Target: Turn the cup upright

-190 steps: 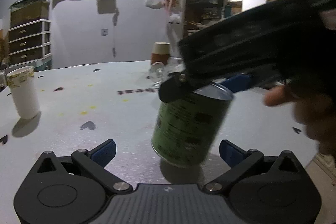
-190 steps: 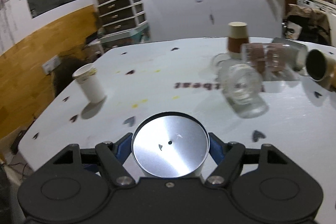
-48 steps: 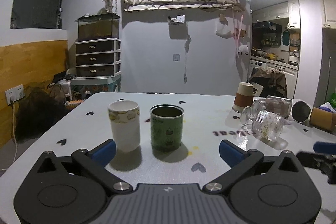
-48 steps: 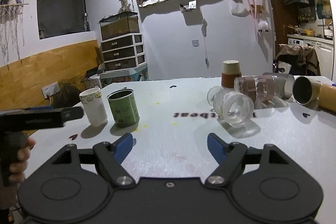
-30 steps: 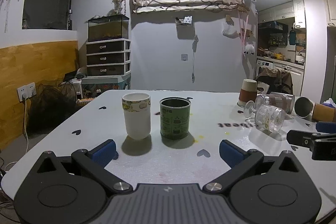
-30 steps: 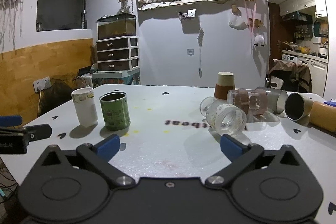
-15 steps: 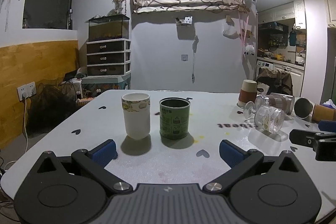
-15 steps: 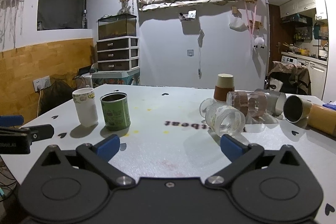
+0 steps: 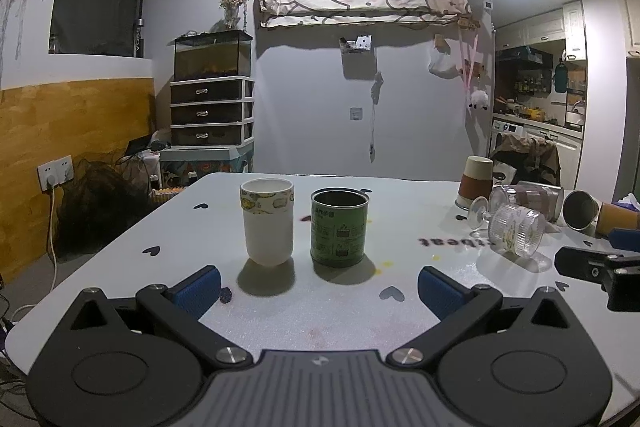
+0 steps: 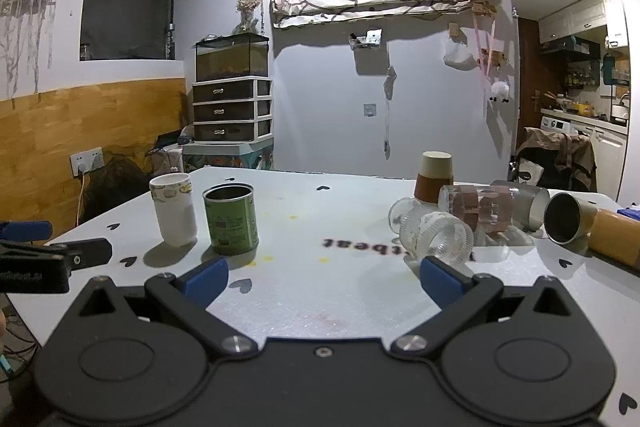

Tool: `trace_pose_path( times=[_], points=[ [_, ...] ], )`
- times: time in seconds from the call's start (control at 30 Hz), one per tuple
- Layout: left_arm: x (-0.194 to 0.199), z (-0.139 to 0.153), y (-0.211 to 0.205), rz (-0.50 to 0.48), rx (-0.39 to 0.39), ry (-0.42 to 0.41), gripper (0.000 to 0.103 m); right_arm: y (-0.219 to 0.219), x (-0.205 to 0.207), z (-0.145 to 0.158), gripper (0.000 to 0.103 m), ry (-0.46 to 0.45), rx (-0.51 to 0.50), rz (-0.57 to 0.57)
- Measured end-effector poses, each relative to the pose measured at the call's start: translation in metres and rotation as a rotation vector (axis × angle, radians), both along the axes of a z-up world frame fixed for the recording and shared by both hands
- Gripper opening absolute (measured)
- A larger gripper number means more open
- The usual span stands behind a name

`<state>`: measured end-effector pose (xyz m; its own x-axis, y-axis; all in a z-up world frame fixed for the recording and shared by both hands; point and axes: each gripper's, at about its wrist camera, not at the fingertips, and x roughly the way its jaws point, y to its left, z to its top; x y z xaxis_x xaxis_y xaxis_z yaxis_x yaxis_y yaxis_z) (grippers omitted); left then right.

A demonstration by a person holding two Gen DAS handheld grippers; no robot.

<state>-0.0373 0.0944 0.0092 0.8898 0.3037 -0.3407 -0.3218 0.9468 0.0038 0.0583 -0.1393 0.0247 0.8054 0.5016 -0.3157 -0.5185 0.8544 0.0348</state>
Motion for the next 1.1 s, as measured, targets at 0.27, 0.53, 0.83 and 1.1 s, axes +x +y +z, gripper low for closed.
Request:
trace_pose_path(
  times=[0.27,0.53,0.83,1.1],
  points=[
    [-0.0012,-0.0004,0.001,0.0,0.004,-0.002,0.103,-0.0006,-0.0031,0.0014,0.103,-0.006,0.001,0.0],
    [-0.0027,-0.0003,0.0009,-0.002,0.005,-0.003,0.103,0.0005,-0.0038,0.0019,0.103,-0.005,0.001,0.002],
    [-0.0006,-0.0008,-0.0001,-0.006,0.003,0.001,0.103,0.0009,-0.0045,0.0021,0.103,-0.004,-0.005,0.0],
    [0.0007,-0.0018,-0.0009,-0.008,0.002,0.004,0.103,0.001,-0.0053,0.0014,0.103,-0.003,-0.003,0.001]
  ],
)
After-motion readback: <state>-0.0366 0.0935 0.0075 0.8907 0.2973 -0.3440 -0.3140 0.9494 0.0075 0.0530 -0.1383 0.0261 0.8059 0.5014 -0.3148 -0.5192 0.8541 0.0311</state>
